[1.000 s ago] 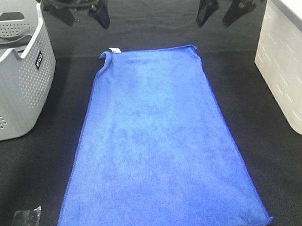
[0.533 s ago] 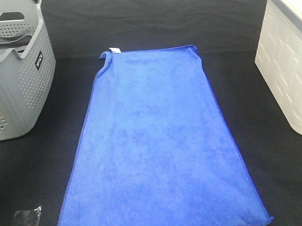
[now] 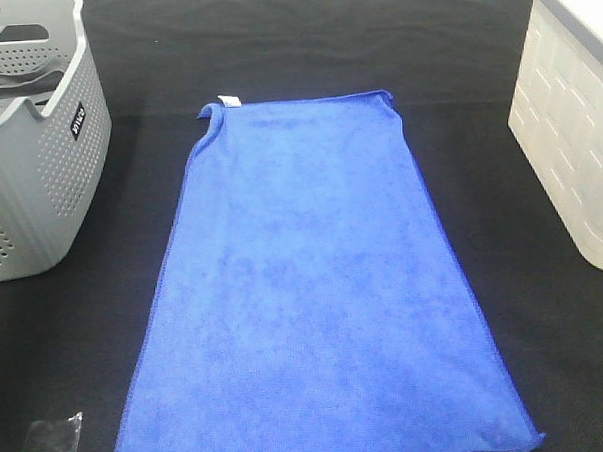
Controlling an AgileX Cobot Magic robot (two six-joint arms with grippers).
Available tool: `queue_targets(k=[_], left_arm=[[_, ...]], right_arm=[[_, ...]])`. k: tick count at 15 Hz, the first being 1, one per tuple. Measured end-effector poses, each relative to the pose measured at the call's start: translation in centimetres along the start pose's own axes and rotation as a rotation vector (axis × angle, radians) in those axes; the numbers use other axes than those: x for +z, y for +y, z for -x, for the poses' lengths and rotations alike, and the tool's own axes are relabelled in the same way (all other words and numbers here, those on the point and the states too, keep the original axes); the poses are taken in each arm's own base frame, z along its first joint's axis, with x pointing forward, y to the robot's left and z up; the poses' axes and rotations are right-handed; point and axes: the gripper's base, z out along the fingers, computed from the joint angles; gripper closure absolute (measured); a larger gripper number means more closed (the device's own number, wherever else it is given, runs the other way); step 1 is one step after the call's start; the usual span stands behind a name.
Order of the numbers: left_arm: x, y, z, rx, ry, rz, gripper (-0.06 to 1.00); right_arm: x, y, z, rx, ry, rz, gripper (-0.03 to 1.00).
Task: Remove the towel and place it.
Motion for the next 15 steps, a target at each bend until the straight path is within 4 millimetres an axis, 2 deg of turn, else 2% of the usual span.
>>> queue_targets(k=[3,5,7,10,13,15], left_arm=[[-5.8,-0.1,-6.2,-0.004,-0.180,-0.003,0.06],[-8.3,-0.1,-10.3,-0.007,-0.283,0.007,0.06],[-9.7,0.0,-14.2,0.000,-0.342,0.028,0.06],[-10.3,0.0,-19.0,0.005,-0.416,0.043,0.06],[-9.4,-0.1,-22.5,0.005,-0.437,0.046,0.06],[-8.0,-0.1,-25.0,0.005,-0.431,0.046,0.06]], right_arm=[[-5.1,0.0,-7.4,-0.005,-0.115,0.005,0.25],[-8.4,-0.1,-11.8,-0.011,-0.243,0.005,0.25],[-10.7,-0.2,-15.6,-0.018,-0.360,0.002,0.25],[-11.5,-0.4,-20.0,-0.023,-0.459,-0.001,0.25],[-10.3,-0.8,-23.3,-0.029,-0.490,-0.016,0.25],[-9.3,-0.9,-25.3,-0.060,-0.509,-0.023,0.25]])
